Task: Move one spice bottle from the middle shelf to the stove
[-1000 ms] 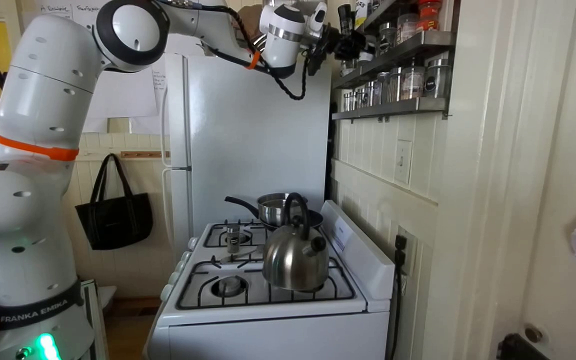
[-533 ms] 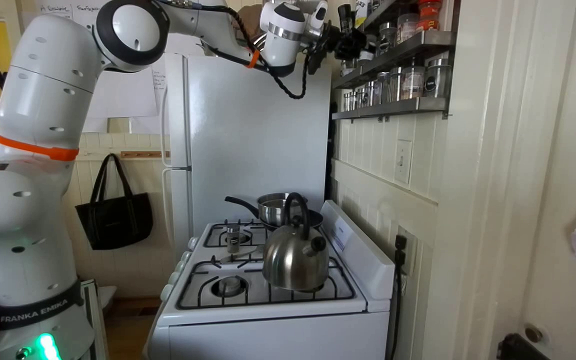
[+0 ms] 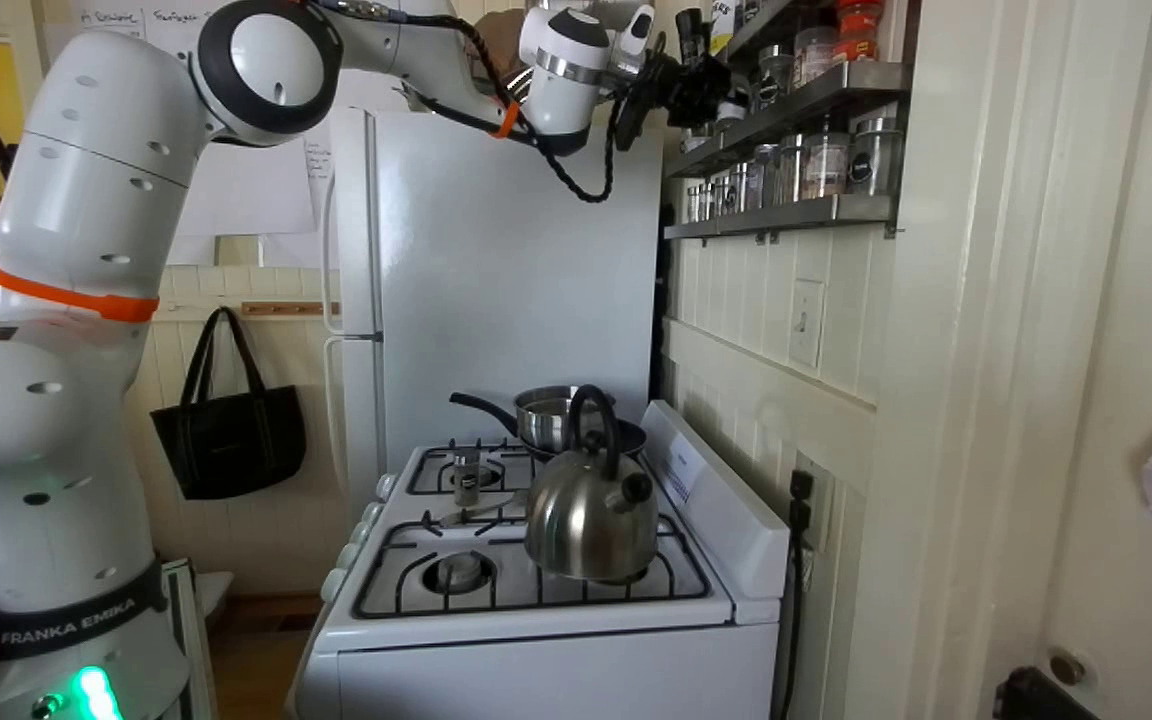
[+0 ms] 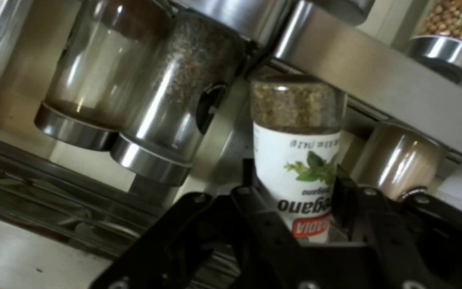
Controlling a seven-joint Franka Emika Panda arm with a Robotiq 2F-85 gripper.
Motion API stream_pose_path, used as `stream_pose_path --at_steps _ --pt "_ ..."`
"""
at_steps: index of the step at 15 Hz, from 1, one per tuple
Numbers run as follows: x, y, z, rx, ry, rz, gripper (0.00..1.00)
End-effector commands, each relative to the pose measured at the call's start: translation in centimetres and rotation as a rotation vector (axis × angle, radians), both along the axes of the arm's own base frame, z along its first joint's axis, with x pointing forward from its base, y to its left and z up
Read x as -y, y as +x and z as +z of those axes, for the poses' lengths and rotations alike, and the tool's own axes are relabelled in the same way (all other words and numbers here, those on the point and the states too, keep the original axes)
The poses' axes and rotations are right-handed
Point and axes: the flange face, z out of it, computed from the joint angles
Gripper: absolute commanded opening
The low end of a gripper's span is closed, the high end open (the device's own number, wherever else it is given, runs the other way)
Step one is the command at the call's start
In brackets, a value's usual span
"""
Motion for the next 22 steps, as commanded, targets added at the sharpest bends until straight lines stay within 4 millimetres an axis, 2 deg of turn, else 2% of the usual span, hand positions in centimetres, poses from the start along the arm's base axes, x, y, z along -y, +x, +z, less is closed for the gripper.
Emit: stream_pose_path --at_steps 1,12,22 --pt "-1.1 0.4 -0.7 -0.075 -0.091 0.05 0.19" --pt "-2.7 0.1 0.2 -0.18 -0.338 0.159 0.19" --pt "-3.2 -0.7 1.9 -0.156 -0.388 0.161 0.19"
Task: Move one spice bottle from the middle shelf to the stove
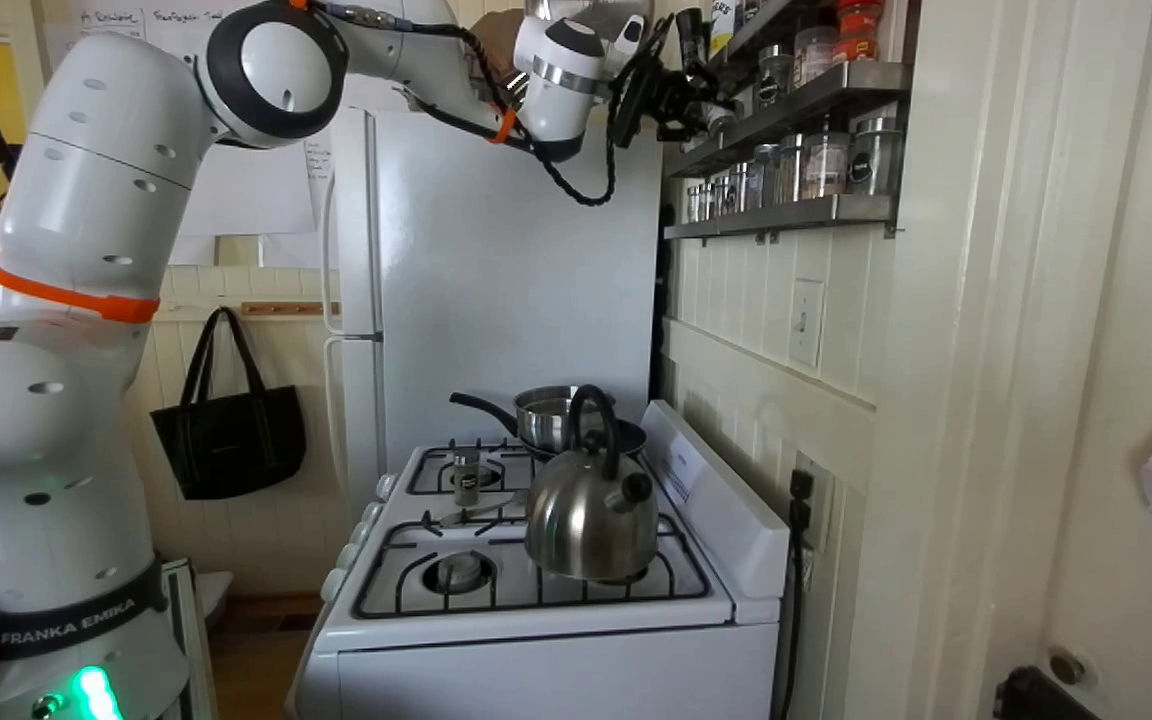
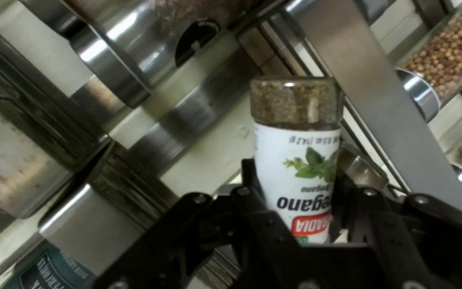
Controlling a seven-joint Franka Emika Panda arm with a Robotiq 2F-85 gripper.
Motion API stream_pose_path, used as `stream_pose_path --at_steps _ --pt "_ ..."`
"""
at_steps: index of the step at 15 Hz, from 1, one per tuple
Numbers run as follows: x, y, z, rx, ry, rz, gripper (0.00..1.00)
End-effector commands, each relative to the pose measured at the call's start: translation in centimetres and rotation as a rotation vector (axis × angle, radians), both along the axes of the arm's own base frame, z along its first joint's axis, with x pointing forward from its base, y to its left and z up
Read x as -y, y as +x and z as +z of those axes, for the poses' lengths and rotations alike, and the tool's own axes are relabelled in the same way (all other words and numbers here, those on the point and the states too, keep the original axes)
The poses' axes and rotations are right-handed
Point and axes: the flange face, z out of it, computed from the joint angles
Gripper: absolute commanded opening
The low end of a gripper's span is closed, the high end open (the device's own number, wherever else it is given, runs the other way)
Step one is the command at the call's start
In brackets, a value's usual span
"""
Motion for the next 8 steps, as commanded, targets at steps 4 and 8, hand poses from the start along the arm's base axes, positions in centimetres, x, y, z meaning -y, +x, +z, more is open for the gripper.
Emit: stream_pose_path --at_steps 4,8 --pt "-1.0 -1.9 3.4 0.048 -0.072 0.013 0.19" --pt "-1.3 -2.5 3.5 0.034 -0.117 0.01 0.19"
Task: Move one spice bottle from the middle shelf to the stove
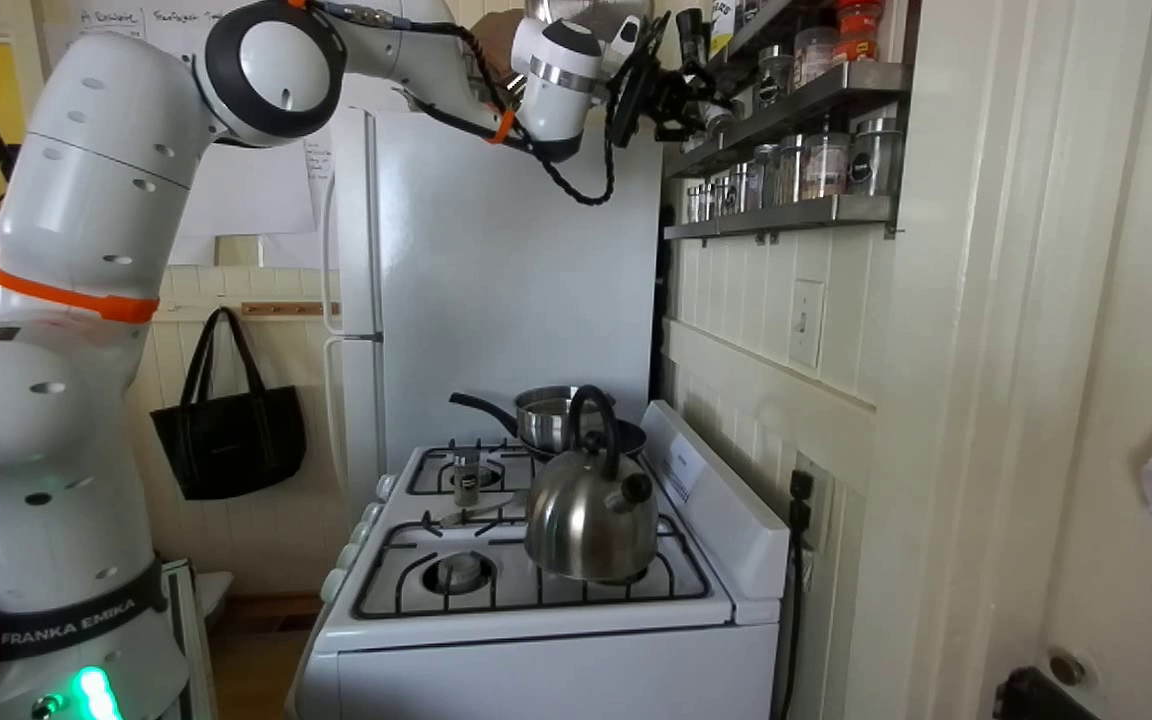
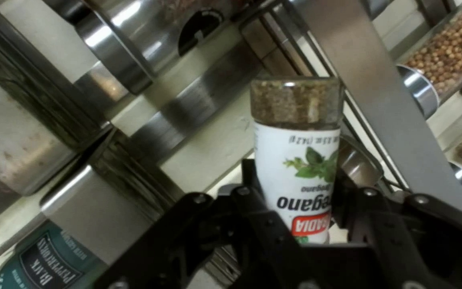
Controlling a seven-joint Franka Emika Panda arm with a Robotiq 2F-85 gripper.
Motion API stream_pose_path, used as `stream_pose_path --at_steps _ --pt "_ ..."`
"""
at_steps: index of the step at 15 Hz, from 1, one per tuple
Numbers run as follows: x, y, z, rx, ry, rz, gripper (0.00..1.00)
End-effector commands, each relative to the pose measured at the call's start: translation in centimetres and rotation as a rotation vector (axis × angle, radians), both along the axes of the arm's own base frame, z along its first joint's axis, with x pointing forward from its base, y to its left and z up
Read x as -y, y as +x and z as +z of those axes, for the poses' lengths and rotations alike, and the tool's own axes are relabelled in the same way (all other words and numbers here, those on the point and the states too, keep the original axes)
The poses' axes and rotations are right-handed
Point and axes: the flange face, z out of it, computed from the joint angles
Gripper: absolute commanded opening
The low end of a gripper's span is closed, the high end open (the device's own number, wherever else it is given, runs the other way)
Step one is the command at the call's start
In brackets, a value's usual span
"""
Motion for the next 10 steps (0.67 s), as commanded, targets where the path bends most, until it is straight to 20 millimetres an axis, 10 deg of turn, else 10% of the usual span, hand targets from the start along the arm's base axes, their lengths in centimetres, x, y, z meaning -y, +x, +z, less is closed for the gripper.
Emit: stream_pose_path --at_steps 1,10 --pt "-0.7 -2.5 3.5 0.031 -0.1 0.008 0.19" --pt "-1.4 -4.7 4.1 -0.068 -0.114 0.055 0.19"
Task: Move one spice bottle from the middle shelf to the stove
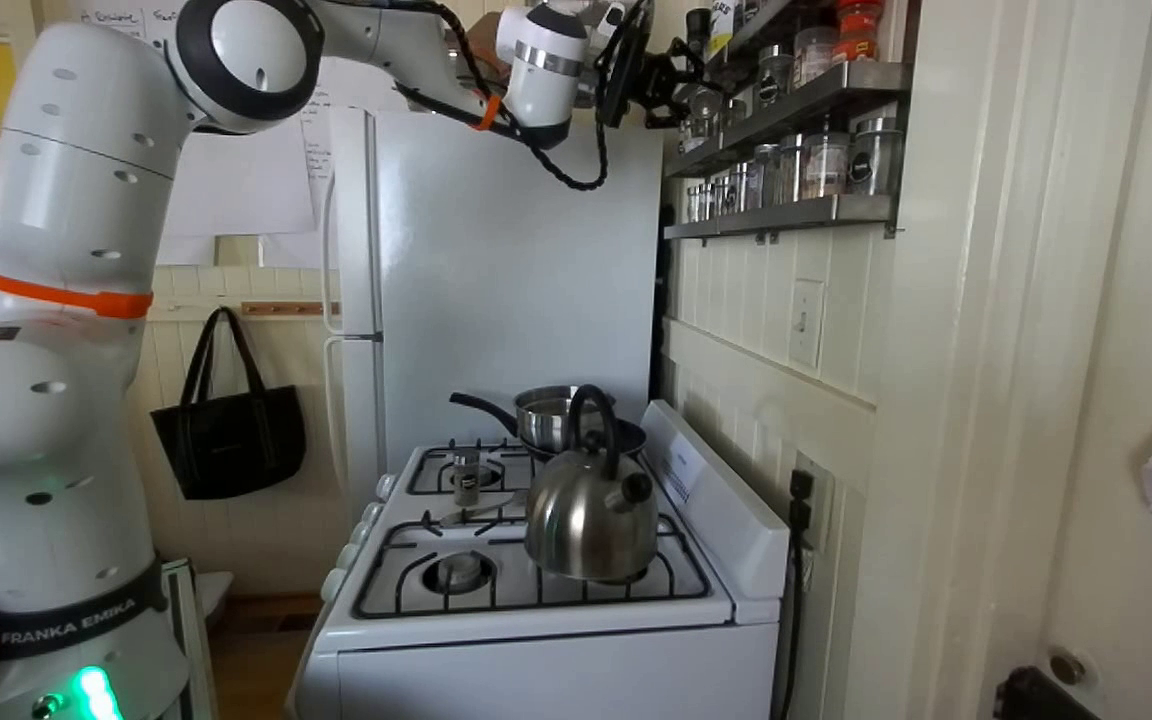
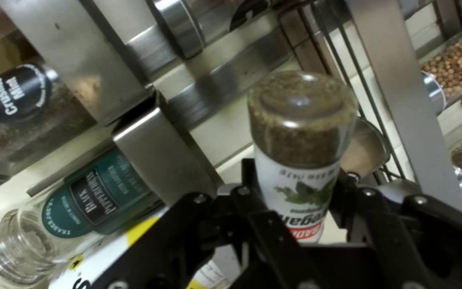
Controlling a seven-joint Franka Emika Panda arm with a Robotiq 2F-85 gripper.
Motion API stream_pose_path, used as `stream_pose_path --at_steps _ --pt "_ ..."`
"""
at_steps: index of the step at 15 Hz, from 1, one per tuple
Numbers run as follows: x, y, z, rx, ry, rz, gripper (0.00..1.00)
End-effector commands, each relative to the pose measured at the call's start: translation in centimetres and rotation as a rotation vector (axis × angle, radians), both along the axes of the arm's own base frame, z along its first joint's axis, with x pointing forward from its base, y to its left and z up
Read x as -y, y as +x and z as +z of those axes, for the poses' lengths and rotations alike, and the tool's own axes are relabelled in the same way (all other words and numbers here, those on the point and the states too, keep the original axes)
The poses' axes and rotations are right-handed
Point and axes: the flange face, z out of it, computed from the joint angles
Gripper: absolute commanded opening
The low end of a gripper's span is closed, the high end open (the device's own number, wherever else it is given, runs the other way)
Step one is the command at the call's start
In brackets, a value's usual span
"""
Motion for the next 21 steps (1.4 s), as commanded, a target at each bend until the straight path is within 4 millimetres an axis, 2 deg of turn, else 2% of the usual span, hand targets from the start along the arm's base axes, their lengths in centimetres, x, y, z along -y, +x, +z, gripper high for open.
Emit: stream_pose_path --at_steps 1,7,11,16,21 --pt "-0.7 -2.8 2.5 -0.034 0.008 0.032 0.19" --pt "-1.0 -3.8 2.9 -0.121 0.147 0.088 0.19" --pt "-1.7 -5.0 4.0 -0.165 0.282 0.121 0.19" --pt "-2.1 -7.5 5.1 -0.265 0.54 0.184 0.19" --pt "-1.5 -11.2 6.6 -0.257 0.84 0.298 0.19"
